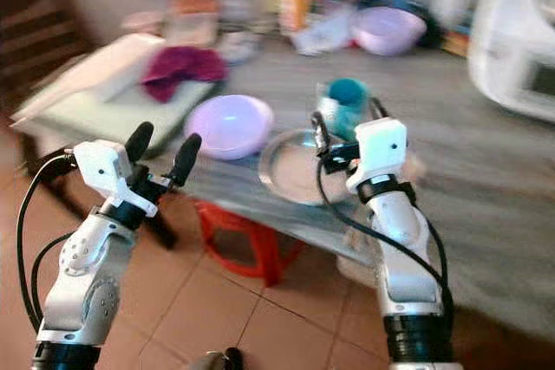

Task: Setting the table

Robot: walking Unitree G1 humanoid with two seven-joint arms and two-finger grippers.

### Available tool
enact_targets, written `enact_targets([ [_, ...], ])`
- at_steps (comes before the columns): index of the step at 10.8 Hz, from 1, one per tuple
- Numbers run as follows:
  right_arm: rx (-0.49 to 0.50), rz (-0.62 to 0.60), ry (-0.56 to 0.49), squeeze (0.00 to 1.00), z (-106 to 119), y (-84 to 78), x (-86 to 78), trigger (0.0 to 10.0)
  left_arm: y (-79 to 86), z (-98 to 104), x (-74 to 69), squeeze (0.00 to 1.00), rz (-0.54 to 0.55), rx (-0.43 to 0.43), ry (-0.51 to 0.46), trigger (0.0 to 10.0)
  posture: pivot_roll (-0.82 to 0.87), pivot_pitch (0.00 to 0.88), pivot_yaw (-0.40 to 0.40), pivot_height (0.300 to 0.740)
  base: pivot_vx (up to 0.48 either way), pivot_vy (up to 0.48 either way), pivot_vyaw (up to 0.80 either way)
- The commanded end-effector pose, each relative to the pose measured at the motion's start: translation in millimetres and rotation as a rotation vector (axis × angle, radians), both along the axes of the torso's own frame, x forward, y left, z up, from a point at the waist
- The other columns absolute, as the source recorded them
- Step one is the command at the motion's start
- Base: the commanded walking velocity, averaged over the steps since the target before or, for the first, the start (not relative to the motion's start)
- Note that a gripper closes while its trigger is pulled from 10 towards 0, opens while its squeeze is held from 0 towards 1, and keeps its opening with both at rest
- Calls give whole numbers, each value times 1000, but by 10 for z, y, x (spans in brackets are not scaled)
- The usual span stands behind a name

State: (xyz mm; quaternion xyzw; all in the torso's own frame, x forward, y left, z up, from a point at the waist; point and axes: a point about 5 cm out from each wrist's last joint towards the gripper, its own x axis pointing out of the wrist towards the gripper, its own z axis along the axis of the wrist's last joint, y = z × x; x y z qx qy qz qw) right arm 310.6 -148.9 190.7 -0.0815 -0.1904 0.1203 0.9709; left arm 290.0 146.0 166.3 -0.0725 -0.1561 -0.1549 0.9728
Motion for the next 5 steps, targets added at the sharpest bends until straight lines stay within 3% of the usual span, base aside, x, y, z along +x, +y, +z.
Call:
enact_targets([
  [1, -7, 42, -21, 1000, 68, 141, -47, 10000, 112, -7, 32, 0, 86, 6, 16, 10000, -65, 92, 90, 740, 0, 0, 800],
  [3, -9, 81, -29, 1000, 117, 286, -97, 10000, 332, -46, 141, 0, 303, 18, 68, 10000, -65, 86, 90, 740, 0, 0, 800],
  [5, -11, 83, -21, 1000, 100, 319, -100, 10000, 397, -145, 194, 0, 393, 64, 124, 10000, -64, 71, 91, 740, 0, 0, 800],
])
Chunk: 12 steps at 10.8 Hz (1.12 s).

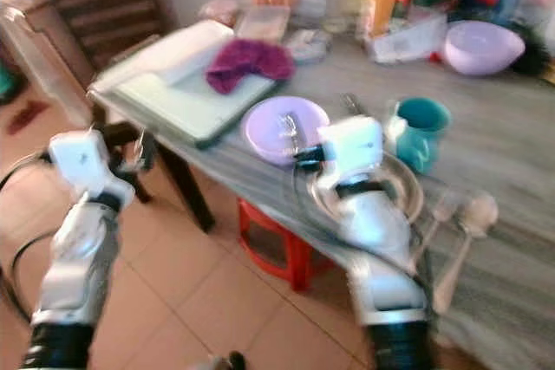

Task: Setting the table

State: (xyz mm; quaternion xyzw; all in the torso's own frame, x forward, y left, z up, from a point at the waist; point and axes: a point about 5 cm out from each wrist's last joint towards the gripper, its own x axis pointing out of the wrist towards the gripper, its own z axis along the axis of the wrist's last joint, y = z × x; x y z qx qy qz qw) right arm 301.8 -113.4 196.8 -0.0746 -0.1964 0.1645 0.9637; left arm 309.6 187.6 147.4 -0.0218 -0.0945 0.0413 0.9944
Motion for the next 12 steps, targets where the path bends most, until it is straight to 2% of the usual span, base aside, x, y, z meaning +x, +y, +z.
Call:
enact_targets([
  [1, -11, -4, -16, 1000, 37, -18, -3, 10000, 37, -14, -15, 0, 22, 13, -6, 10000, -63, 59, 91, 740, 0, 0, 800],
  [6, -15, 24, -10, 1000, 60, 71, 3, 10000, 124, -95, 2, 0, 110, 45, 13, 10000, -49, 41, 83, 740, 0, 0, 800],
  [9, -17, 38, 1, 1000, 30, 115, 0, 10000, 126, -223, -12, 0, 127, 78, 53, 10000, -49, 35, 80, 740, 0, 0, 800],
  [12, -13, 48, 11, 1000, 10, 141, 27, 10000, 245, -388, -43, 0, 187, 117, 113, 10000, -44, 25, 73, 740, 0, 0, 800],
])
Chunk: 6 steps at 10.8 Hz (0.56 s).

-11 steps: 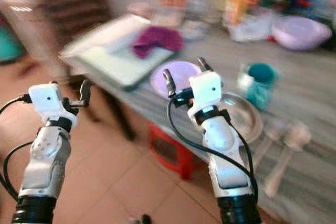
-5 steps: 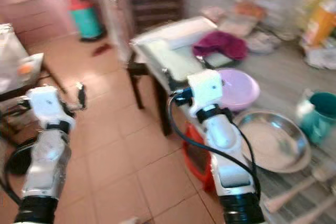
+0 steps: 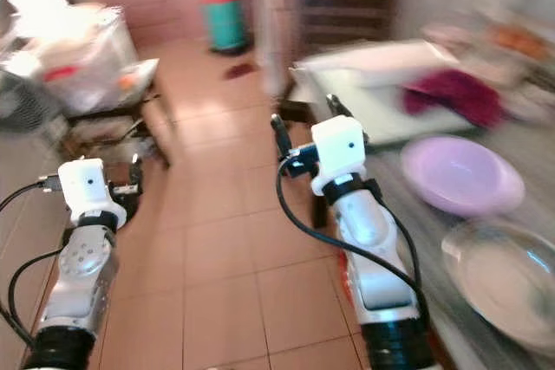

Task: Setting the table

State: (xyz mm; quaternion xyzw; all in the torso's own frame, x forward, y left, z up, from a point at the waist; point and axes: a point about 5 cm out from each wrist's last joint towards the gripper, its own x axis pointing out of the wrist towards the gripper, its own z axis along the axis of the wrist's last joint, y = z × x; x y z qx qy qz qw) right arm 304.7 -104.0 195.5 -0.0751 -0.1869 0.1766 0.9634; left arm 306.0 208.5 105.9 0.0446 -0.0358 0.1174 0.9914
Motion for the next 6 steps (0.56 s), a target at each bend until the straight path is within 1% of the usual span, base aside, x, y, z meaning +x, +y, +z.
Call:
enact_targets([
  [1, 10, 16, 15, 1000, -24, 35, 19, 10000, 66, -90, -25, 0, 32, 6, 35, 10000, -43, 22, 73, 740, 0, 0, 800],
  [2, 38, -10, 61, 1000, -114, -4, 48, 10000, 73, -212, -53, 0, 31, -1, 81, 10000, -43, 22, 73, 740, 0, 0, 0],
  [3, 92, -59, 160, 0, -309, -107, 92, 10000, 33, -356, -94, 0, -10, 28, 126, 10000, -39, 21, 71, 740, 0, 0, 0],
  [5, 111, -120, 288, 0, -666, -256, 112, 10000, -57, -687, -203, 0, -39, 27, 251, 10000, -35, 24, 59, 740, 0, 0, 0],
  [6, 103, -136, 344, 0, -808, -290, 114, 10000, -89, -776, -243, 0, -59, 48, 286, 10000, -29, 26, 50, 740, 0, 0, 0],
])
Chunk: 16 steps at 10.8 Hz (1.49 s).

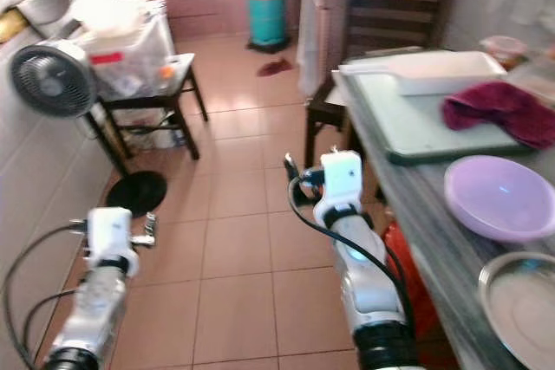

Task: Setting the table

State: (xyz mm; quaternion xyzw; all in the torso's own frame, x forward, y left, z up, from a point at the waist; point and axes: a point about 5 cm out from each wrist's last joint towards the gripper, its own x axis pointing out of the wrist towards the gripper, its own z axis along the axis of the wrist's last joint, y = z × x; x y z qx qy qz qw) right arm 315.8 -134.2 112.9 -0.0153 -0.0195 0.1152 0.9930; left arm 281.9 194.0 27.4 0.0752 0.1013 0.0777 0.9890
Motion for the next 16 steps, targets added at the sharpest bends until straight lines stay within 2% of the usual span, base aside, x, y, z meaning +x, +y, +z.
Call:
enact_targets([
  [1, 3, -4, 36, 0, -117, -28, -4, 10000, 83, -97, -77, 0, 36, 9, 33, 10000, -28, 26, 48, 740, 0, 0, 0],
  [3, 4, -4, 66, 0, -211, -70, 22, 10000, 16, -253, -161, 0, 9, 4, 89, 10000, -26, 23, 41, 740, 0, 0, 0],
  [5, -11, -25, 210, 0, -560, -137, -33, 10000, -56, -396, -219, 0, -22, 6, 170, 10000, -42, 28, 29, 740, 0, 255, 0],
  [6, -37, -57, 321, 0, -828, -210, -124, 10000, -96, -506, -284, 0, -43, 18, 238, 10000, -66, 30, 26, 740, 0, 300, 0],
  [7, -109, -88, 428, 0, -1066, -296, -249, 10000, -134, -633, -375, 0, -88, 44, 328, 10000, -73, 28, 23, 740, 0, 341, 0],
  [10, -200, -110, 515, 0, -1271, -380, -402, 10000, -122, -738, -477, 0, -131, 82, 410, 10000, -111, 61, 64, 740, 0, 344, 0],
  [11, -242, -148, 595, 0, -1414, -469, -533, 10000, -131, -791, -529, 0, -189, 138, 460, 10000, -109, 52, 76, 740, 0, 341, 0],
  [12, -226, -179, 639, 0, -1472, -510, -595, 10000, -125, -810, -548, 0, -198, 150, 479, 10000, -95, 29, 70, 740, 0, 341, 0],
  [13, -199, -196, 712, 0, -1573, -518, -706, 10000, -83, -829, -575, 0, -197, 187, 501, 10000, -66, 0, 47, 740, 0, 345, 0],
  [14, -212, -188, 775, 0, -1673, -492, -830, 10000, -2, -858, -626, 0, -157, 209, 531, 10000, -37, 0, 36, 740, 0, 341, 0],
  [15, -234, -111, 813, 0, -1751, -390, -932, 10000, 57, -892, -689, 0, -131, 206, 561, 10000, -27, 0, 31, 740, 0, 472, 0],
  [16, -249, -90, 841, 0, -1791, -365, -988, 10000, 57, -936, -760, 0, -159, 232, 590, 10000, -16, 0, 30, 740, 0, 469, 0],
])
